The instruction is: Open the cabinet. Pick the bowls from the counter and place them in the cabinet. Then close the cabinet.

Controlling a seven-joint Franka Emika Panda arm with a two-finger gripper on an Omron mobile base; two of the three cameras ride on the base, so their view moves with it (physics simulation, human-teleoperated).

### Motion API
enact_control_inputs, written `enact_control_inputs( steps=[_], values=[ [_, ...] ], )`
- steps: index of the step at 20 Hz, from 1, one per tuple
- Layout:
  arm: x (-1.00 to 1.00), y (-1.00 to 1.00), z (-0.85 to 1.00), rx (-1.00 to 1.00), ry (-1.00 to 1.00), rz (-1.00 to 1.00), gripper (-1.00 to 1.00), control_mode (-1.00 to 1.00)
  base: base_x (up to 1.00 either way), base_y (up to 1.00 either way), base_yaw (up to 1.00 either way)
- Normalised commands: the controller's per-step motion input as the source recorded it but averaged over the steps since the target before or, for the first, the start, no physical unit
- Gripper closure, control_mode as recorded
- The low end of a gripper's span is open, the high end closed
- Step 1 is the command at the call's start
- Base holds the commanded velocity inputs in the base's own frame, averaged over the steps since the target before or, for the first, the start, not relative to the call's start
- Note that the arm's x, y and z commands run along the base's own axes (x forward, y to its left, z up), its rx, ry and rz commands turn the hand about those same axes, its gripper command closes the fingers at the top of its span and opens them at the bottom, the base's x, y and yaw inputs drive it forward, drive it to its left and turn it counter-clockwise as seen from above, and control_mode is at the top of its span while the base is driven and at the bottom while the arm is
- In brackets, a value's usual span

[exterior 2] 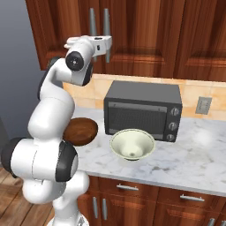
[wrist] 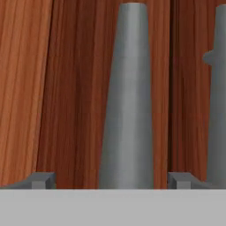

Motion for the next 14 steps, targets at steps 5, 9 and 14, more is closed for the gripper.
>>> enact_control_inputs(
  steps=[5, 9, 14],
  values=[
    [0.99, 0.0, -0.13, 0.02, 0.18, 0.08, -1.0, -1.0, 0.0, 0.0, 0.0],
    [0.97, 0.0, -0.35, 0.01, 0.16, 0.07, 1.0, -1.0, 0.0, 0.0, 0.0],
    [0.0, 0.0, 0.0, 0.0, 0.0, 0.0, 1.0, -1.0, 0.0, 0.0, 0.0]
  ],
)
